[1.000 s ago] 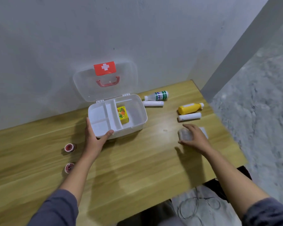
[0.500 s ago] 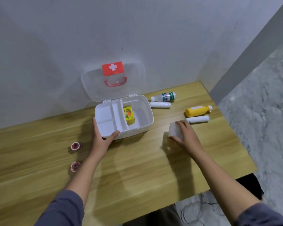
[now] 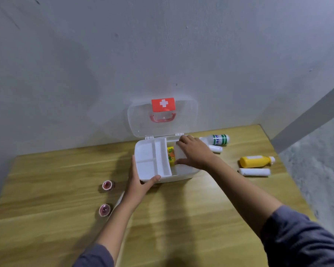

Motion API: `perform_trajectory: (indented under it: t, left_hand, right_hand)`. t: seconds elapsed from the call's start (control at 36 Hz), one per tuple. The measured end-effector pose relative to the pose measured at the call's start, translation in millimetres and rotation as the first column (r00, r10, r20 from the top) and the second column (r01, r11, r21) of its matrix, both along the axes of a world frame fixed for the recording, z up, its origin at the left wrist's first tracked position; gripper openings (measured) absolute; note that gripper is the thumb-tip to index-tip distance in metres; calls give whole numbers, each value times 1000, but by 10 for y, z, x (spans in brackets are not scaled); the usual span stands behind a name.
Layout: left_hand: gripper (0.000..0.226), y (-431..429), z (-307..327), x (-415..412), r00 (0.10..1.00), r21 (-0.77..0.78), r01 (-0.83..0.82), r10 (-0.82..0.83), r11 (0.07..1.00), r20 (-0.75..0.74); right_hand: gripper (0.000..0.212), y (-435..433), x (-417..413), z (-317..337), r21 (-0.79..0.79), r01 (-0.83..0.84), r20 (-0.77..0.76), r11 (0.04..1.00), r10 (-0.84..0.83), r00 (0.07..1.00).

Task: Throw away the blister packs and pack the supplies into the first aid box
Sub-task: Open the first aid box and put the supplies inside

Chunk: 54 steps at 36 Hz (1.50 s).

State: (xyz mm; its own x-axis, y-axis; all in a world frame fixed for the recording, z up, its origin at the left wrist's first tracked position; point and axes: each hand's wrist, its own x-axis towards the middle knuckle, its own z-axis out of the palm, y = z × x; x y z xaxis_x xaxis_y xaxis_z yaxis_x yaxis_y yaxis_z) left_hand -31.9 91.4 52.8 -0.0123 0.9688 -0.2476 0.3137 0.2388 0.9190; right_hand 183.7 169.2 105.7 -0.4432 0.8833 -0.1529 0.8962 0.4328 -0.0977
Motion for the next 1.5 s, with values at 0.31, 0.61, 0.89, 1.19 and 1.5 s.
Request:
perform_trajectory:
  t: [0.31, 0.61, 0.89, 1.19, 1.5]
  left_hand:
    - [114, 6, -88, -1, 1000, 21, -18, 19, 1000, -19]
    - [114, 11, -115, -12, 999, 29, -15, 16, 999, -35]
    - [117, 32, -137, -31, 1000, 18, -3, 3, 1000, -3]
    - [118, 9, -124, -2, 1000, 24, -18, 18, 1000, -14]
    - [118, 19, -117, -10, 1000, 21, -12, 12, 1000, 1]
  right_hand:
    - [67, 225, -272, -189, -63, -68, -57, 996, 64, 996]
    - [82, 44, -23, -155, -99, 102, -200, 990, -120, 972]
    - [51, -33, -60, -313, -124, 149, -85, 981, -160, 983]
    - [65, -76, -135, -246, -183, 195, -335, 964, -247, 909]
    - [60, -76, -251, -297, -363, 480, -414, 799, -600, 685]
